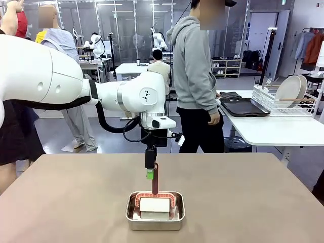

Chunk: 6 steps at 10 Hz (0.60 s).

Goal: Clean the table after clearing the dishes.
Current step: Place the Lint Roller back on top of the Airtight Container.

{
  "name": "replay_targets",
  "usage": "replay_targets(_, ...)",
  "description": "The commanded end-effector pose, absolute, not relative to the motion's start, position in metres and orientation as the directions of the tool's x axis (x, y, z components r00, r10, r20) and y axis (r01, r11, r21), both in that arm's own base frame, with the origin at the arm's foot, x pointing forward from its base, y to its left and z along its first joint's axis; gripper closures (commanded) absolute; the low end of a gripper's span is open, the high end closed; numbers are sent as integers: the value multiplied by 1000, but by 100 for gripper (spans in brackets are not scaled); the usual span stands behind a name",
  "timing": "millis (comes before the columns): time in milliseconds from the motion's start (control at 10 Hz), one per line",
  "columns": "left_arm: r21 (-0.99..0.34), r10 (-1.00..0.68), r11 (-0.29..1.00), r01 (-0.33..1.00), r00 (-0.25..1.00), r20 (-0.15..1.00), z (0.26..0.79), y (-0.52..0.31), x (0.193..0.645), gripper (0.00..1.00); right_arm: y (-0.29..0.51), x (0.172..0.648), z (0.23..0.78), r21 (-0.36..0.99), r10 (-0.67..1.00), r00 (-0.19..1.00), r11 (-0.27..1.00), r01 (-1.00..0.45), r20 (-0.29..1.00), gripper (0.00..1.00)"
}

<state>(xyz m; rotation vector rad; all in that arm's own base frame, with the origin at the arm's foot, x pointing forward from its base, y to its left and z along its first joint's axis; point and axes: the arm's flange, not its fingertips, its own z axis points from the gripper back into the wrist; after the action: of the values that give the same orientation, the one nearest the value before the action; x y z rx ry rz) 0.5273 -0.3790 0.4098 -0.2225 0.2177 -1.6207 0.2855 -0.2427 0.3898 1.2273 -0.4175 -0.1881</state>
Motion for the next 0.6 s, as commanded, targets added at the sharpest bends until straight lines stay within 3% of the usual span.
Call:
replay_targets(0, -272, -998, -62, 960, -61, 10, 411, -379, 527, 0, -241, 286, 390, 938, -374, 901, 335, -91, 221, 0)
replay_targets(500, -272, -998, -62, 960, -61, 10, 411, -379, 527, 0, -241, 286, 390, 938, -374, 901, 335, -91, 221, 0)
